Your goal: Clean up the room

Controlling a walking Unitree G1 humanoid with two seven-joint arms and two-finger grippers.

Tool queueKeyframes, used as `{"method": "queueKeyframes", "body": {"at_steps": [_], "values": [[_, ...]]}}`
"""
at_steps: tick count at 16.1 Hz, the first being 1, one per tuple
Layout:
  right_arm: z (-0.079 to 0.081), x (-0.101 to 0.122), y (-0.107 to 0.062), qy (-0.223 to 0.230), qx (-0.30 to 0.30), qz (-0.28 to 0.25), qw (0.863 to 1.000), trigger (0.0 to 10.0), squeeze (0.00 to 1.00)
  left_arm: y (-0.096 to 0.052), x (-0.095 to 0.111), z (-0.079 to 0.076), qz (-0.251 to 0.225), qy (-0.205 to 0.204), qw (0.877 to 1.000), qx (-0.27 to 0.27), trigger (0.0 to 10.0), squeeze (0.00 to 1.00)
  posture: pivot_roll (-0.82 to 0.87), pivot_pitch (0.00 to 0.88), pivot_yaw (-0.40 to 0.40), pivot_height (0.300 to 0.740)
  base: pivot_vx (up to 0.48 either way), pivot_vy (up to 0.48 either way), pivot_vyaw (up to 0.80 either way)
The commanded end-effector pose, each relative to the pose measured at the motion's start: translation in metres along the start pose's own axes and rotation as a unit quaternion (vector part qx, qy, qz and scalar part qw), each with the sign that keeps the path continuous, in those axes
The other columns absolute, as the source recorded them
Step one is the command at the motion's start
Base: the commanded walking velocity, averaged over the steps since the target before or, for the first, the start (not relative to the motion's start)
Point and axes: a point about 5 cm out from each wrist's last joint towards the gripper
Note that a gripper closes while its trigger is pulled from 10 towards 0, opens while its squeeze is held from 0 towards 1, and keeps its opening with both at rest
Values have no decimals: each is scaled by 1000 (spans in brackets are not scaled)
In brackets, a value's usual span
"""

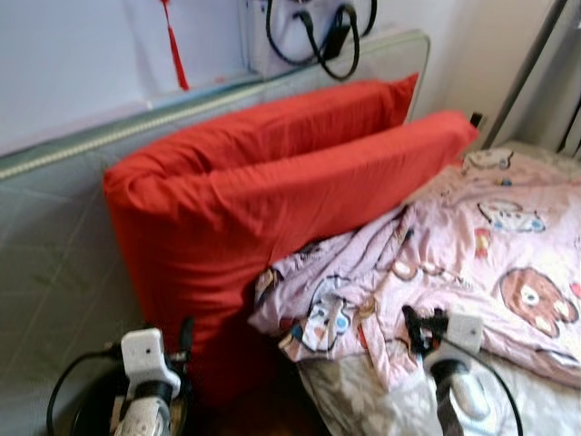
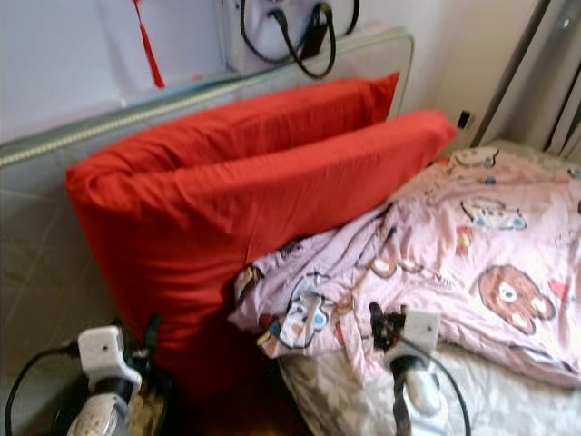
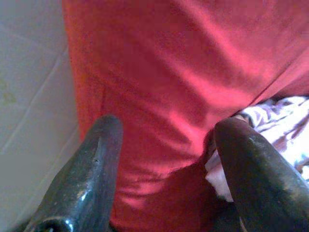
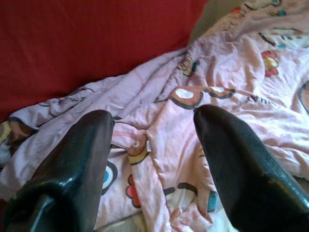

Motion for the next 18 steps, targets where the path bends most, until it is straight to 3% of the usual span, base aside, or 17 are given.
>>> {"method": "queueKeyframes", "body": {"at_steps": [1, 5, 10, 18], "values": [[2, 8, -1, -5, 12, -27, 1000, 10000, 0, -1, 7, -5, -13, 5, 1000, -18, 10000, 0, 41, 0, 13, 739, 0, 0, 0], [15, 5, 4, -17, 47, -10, 999, 10000, 0, 1, 13, -1, -19, 4, 1000, -14, 10000, 0, 31, 0, 13, 739, 0, 0, 0], [25, 3, 5, -22, 39, -6, 999, 10000, 0, -2, 18, -4, -17, -2, 1000, -19, 10000, 0, 30, 0, 24, 739, 0, 0, 0], [25, 8, 12, -43, 28, 3, 999, 10000, 0, 4, 25, 0, -17, -2, 1000, -15, 10000, 0, 32, 0, 7, 739, 0, 0, 0]]}}
Point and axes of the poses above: a point about 5 cm out from each wrist's last joint towards the gripper, its own y axis pointing out of the wrist towards the gripper, its own x axis along the axis of the wrist's last joint, z = x × y, and after that the axes turned 8 degrees about y, right-handed
